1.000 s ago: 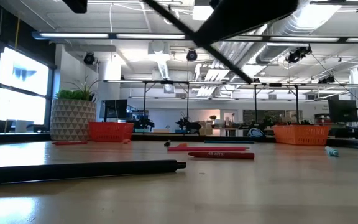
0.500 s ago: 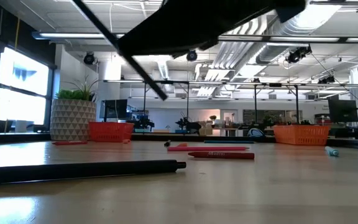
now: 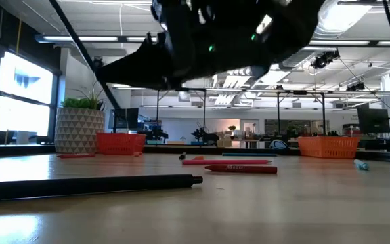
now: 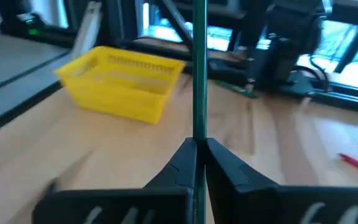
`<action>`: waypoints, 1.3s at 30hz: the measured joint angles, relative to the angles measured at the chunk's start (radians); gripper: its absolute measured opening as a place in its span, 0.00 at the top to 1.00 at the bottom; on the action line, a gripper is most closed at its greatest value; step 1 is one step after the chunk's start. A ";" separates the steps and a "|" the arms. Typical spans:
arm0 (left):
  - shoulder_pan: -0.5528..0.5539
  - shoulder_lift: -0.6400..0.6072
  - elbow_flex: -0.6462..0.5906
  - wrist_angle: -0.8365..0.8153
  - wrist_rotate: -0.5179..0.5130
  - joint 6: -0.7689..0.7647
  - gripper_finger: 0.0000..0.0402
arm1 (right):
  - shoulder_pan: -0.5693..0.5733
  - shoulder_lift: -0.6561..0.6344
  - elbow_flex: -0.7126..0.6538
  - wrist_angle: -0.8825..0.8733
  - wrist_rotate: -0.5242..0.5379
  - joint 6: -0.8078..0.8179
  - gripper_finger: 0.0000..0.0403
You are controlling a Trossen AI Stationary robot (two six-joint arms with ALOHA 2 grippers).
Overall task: Sort crayons/erasers/pens/pencils in bins
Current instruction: Put the green pencil into the red bin
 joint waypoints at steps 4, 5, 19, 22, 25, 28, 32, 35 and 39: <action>0.000 -0.025 0.000 -0.003 0.001 0.020 0.68 | -0.034 0.054 0.000 0.135 -0.031 0.033 1.00; 0.000 -0.032 0.000 -0.010 0.001 0.024 0.68 | -0.041 0.061 0.000 0.149 -0.046 0.048 1.00; -0.059 -0.081 0.000 -0.123 -0.062 0.005 0.68 | -0.086 0.071 -0.001 0.261 -0.052 0.079 1.00; -0.058 -0.081 0.000 -0.123 -0.062 0.001 0.68 | -0.098 0.080 -0.051 0.383 -0.027 0.094 1.00; -0.057 -0.082 0.000 -0.122 -0.062 0.001 0.68 | -0.120 0.083 -0.163 0.563 -0.001 0.144 1.00; -0.047 -0.081 0.000 -0.123 -0.059 -0.014 0.68 | -0.143 0.081 -0.279 0.754 0.024 0.191 1.00; 0.010 -0.079 -0.031 -0.097 -0.010 -0.075 0.68 | -0.138 0.052 -0.363 0.860 0.024 0.233 1.00; 0.072 -0.077 -0.077 -0.064 0.058 -0.150 0.68 | -0.108 0.007 -0.364 0.871 0.024 0.207 1.00; 0.142 -0.077 -0.109 -0.050 0.138 -0.243 0.68 | -0.050 -0.038 -0.327 0.847 0.013 0.154 1.00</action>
